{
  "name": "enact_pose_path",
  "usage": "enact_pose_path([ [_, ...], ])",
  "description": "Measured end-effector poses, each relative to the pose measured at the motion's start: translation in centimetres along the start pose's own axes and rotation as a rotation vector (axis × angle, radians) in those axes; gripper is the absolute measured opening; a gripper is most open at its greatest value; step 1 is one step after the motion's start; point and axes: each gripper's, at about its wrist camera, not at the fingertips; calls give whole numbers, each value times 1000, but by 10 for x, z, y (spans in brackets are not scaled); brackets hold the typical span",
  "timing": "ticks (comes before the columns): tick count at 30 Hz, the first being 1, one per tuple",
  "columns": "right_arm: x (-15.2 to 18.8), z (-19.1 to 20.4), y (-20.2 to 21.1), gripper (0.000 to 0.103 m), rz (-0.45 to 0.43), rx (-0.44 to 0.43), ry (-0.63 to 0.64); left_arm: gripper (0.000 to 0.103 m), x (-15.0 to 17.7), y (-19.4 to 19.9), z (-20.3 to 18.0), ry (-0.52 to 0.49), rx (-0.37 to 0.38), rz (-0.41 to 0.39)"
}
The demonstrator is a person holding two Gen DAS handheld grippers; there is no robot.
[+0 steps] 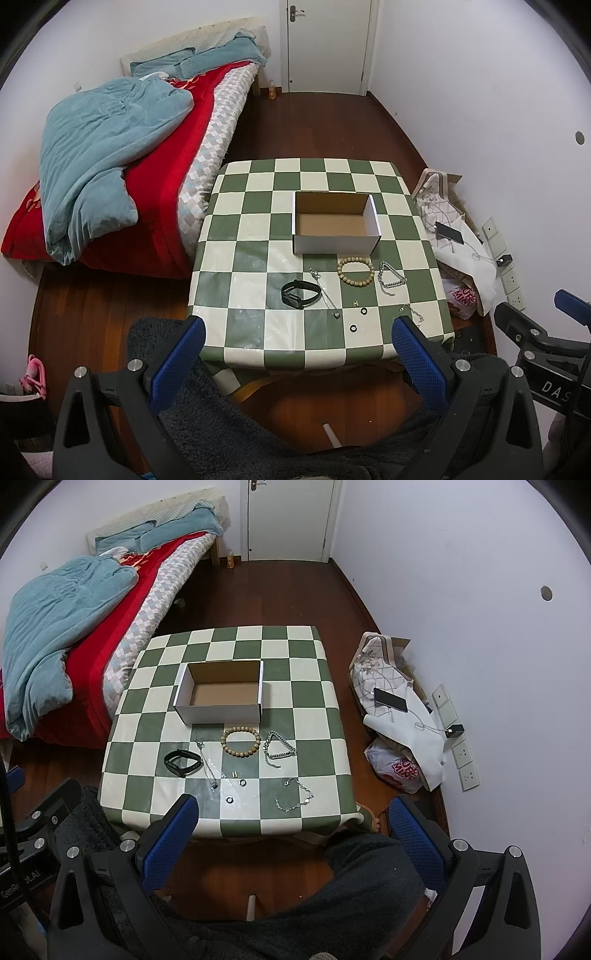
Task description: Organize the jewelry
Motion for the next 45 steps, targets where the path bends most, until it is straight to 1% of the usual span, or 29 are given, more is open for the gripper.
enact_pose_path([
  [13, -6, -1, 4, 103, -6, 2, 1, 103, 1, 0, 2, 1, 2, -4],
  [18, -15, -9, -9, 103, -5, -16, -31, 103, -9, -20, 3, 20, -54, -38],
  [21, -14, -13, -33, 103, 11, 3, -49, 103, -19, -46, 4, 26, -119, -61],
  [23, -20, -17, -52, 103, 33, 13, -57, 103, -24, -67, 4, 19, -153, -54],
  [25, -23, -20, -73, 103, 55, 25, -63, 103, -26, -94, 5, 12, -186, -23],
  [28, -23, -26, -108, 103, 93, 24, -76, 103, -26, -128, 13, 6, -214, 33],
  [29, -22, -28, -119, 103, 105, 18, -84, 103, -25, -142, 14, 6, -220, 64],
  [31, -17, -32, -145, 103, 127, -1, -102, 103, -22, -163, 17, 5, -243, 92],
  [34, -17, -34, -184, 101, 169, -26, -114, 103, -20, -195, 23, 5, -267, 153],
  [36, -16, -31, -208, 96, 195, -34, -119, 103, -20, -214, 26, 6, -281, 184],
  [38, -17, -30, -233, 93, 224, -49, -128, 102, -20, -233, 31, 17, -283, 216],
  [41, -16, -30, -264, 84, 257, -62, -146, 101, -23, -263, 42, 47, -289, 273],
  [42, -16, -30, -275, 81, 264, -61, -151, 99, -23, -271, 44, 59, -288, 286],
  [44, -17, -31, -293, 79, 279, -56, -160, 86, -23, -289, 52, 96, -274, 337],
  [45, -17, -31, -300, 77, 287, -56, -162, 84, -23, -297, 55, 111, -264, 360],
])
Point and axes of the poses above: each gripper's, at about its wrist camera, not at the fingertips, and y roughly against the way its jaws point, z to its left, x to its underside, and after that the axes turned 12 degrees about y, right-handed
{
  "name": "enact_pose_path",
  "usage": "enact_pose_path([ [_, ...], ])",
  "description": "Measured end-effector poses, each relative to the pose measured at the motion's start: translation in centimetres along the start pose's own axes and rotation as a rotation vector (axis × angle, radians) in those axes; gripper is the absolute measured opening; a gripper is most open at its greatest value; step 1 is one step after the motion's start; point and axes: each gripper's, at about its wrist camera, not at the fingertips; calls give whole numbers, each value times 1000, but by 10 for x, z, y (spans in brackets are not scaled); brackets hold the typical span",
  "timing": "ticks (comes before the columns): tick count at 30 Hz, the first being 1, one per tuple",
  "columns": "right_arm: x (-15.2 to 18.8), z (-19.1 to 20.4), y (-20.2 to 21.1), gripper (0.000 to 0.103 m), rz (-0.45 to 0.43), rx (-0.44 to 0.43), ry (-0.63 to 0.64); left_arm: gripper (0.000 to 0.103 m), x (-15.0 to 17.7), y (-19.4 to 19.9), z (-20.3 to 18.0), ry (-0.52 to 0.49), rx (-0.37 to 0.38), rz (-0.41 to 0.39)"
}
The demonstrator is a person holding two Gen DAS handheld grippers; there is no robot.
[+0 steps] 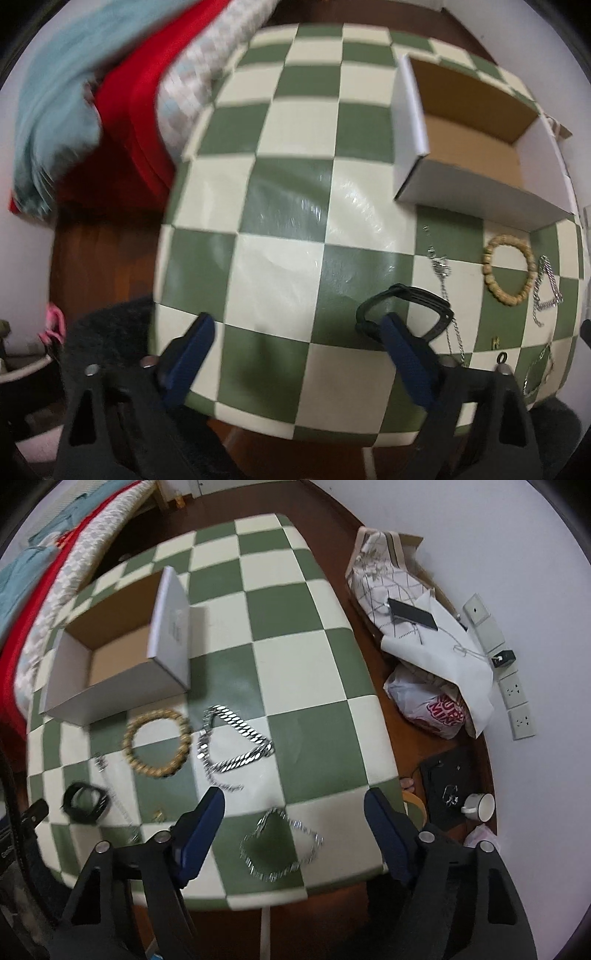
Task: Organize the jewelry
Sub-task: 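Grasp the black band with the left gripper while the right grasps a chain bracelet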
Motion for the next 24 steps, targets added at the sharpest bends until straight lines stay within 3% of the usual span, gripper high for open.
enact_pose_path([
  [7, -18, -1, -43, 74, 31, -8, -15, 73, -9, -30, -5, 12, 80, 104],
  [9, -22, 1, -51, 74, 42, -12, -6, 60, -9, -37, -11, -10, 84, 116],
  [13, -29, 8, -64, 73, 47, -5, 17, 16, -9, -36, -18, -37, 104, 88],
  [15, -31, 14, -72, 63, 55, -17, 27, 16, -9, -35, -23, -74, 74, 65],
  [19, -29, 23, -70, 53, -2, -30, 49, 15, -9, -32, -24, -111, 26, 21],
  [20, -28, 27, -68, 46, -15, -29, 64, 15, -8, -32, -23, -112, 23, 17],
  [21, -27, 30, -66, 28, -25, -24, 74, 15, -9, -32, -22, -113, 20, 13],
  [22, -26, 32, -65, 16, -28, -17, 80, 15, -9, -33, -21, -115, 19, 10],
  [23, -26, 35, -64, 9, -24, -6, 84, 15, -9, -33, -21, -114, 18, 8],
  [24, -26, 36, -64, 9, -26, 0, 85, 15, -9, -33, -20, -117, 15, 4],
])
Point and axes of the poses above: each gripper's, at about its wrist camera, not at the fingertips, and y roughly against the way its jaws point, z to its left, x to its underside, and after that the axes turned 12 degrees about y, right-handed
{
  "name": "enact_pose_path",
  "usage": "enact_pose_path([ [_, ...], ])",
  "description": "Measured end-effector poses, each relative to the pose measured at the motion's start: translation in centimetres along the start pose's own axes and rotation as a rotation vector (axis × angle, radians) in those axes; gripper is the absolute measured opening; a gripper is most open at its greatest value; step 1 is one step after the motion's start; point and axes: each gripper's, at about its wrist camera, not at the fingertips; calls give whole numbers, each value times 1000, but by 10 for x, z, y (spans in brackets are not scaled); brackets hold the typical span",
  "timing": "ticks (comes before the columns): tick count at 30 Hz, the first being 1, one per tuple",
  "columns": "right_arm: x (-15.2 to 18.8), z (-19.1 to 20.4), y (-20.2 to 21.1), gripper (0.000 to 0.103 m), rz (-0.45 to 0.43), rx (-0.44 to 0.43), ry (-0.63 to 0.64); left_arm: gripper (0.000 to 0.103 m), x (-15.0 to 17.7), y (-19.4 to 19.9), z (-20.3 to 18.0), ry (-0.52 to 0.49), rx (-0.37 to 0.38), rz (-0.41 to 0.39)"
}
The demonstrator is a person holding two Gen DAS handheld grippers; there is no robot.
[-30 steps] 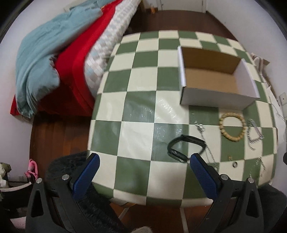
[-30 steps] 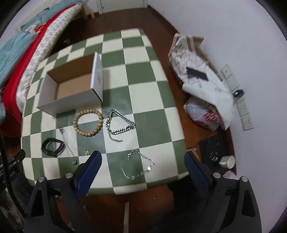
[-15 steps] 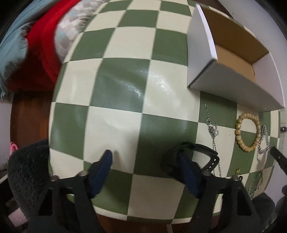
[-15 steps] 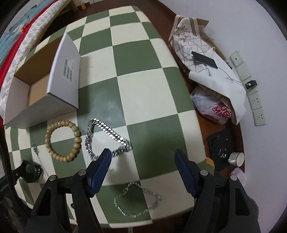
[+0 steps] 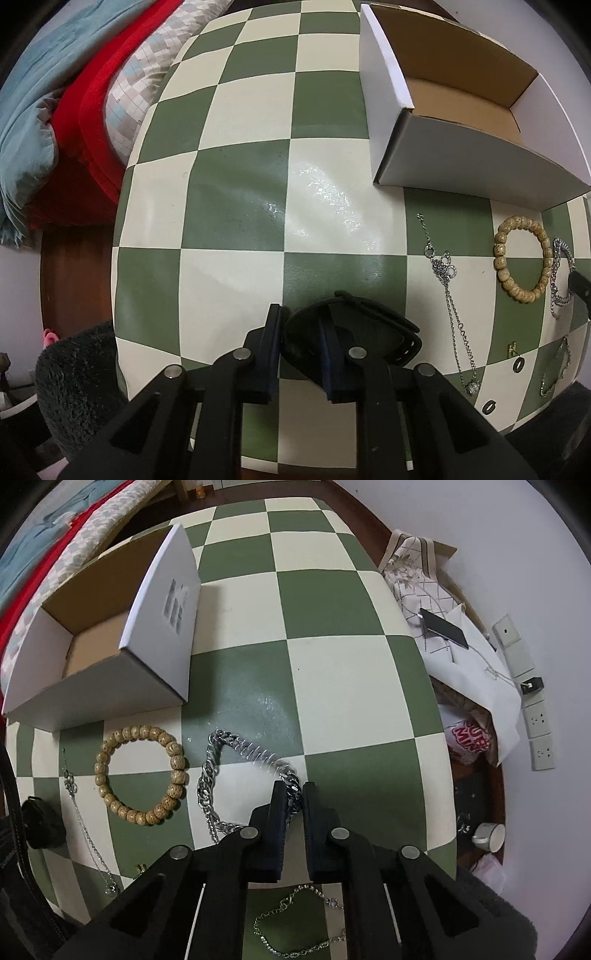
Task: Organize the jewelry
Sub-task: 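Grasp the black band with the left gripper while the right grasps a chain bracelet, then carry the black band into the white box with the left gripper while the right drops its bracelet in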
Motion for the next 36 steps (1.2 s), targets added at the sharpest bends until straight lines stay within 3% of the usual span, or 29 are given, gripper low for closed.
enact_pose_path([
  [5, 3, 2, 5, 8, -3, 2, -20, 12, 6, -2, -2, -11, -21, -39],
  [14, 13, 3, 58, 8, -125, 11, -25, 9, 19, 32, -19, -29, -9, -109],
  [28, 14, 21, 160, 8, -307, -32, 17, 9, 19, 143, -21, -58, 109, -351],
  [36, -15, 39, 198, 4, -391, -44, 52, 9, -7, 180, -31, -54, 169, -424],
])
Point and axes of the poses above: each gripper's, at about its wrist camera, not at the fingertips, and y roughly against the way its jaws point, z to its left, x to its underside, and after that the axes turned 12 degrees about y, right-handed
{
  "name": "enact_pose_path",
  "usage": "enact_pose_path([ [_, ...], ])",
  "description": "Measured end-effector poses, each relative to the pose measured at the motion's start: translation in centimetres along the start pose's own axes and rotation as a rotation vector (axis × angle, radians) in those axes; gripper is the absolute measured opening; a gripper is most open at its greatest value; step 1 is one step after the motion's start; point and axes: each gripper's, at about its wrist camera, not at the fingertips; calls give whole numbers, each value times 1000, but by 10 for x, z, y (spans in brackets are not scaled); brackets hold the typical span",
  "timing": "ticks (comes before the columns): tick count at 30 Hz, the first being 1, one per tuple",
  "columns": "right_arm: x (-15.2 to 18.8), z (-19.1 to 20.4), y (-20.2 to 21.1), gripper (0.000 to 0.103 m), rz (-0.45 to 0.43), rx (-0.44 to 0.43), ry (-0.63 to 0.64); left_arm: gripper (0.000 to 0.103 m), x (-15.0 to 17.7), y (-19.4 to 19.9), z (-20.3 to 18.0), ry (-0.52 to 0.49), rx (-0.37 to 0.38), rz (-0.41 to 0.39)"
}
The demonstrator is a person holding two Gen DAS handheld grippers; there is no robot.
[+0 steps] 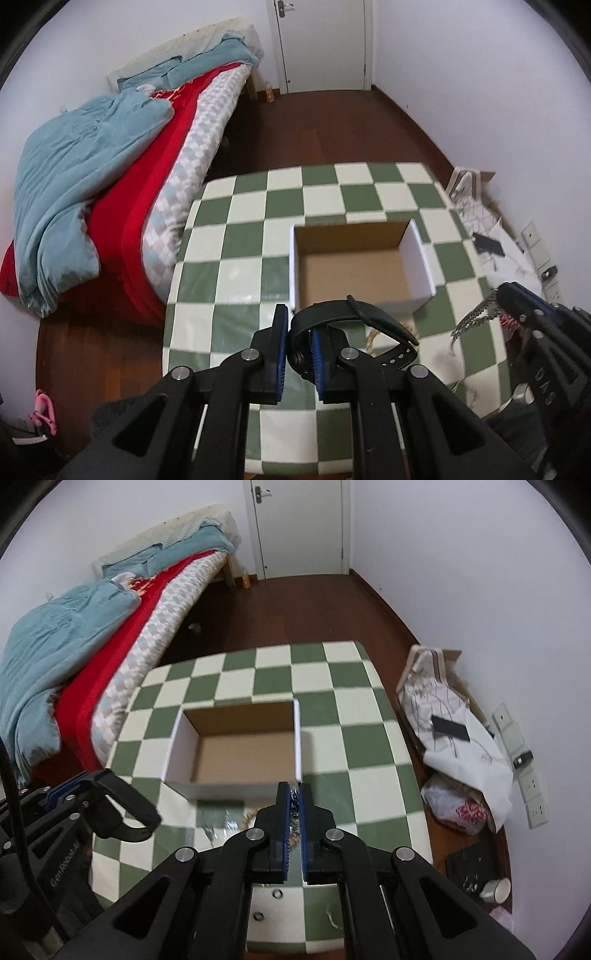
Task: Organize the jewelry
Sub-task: 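Carry the black band into the white box with the left gripper while the right drops its bracelet in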
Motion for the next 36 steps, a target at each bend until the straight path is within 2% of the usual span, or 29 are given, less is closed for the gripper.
enact_pose_path([
  [5, -32, 4, -1, 4, -25, 0, 16, 9, -28, -7, -1, 40, 22, -10],
  [10, -62, -5, -21, 4, -17, -26, -2, 9, -57, -32, 0, 73, 38, 22],
  [17, -94, -8, -72, 4, 51, -112, -16, 9, -86, -84, 3, 114, 68, 132],
  [24, -108, -3, -125, 4, 131, -172, -21, 10, -92, -140, 5, 144, 97, 263],
  [28, -108, -4, -154, 4, 194, -239, -44, 15, -93, -159, 4, 167, 127, 321],
  [30, -106, -4, -169, 5, 241, -282, -56, 27, -95, -162, 3, 163, 127, 318],
  [31, -105, -3, -174, 5, 257, -292, -59, 49, -96, -162, 3, 161, 122, 310],
  [32, -104, -4, -177, 5, 270, -294, -58, 82, -97, -162, 3, 161, 114, 301],
  [33, -103, -3, -180, 7, 281, -285, -52, 94, -99, -163, 5, 164, 111, 294],
  [34, -102, -3, -182, 11, 289, -276, -49, 100, -100, -162, 7, 166, 108, 286],
  [35, -100, -3, -182, 29, 293, -267, -48, 100, -100, -160, 10, 166, 90, 278],
  [36, -99, -5, -180, 54, 295, -256, -50, 100, -100, -160, 12, 167, 71, 272],
])
Point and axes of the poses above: each gripper's, at about its wrist camera, not at the fingertips, and y roughly against the way its jaws point, z to its left, x to its underside, and after that the axes turned 12 degrees about y, right-handed
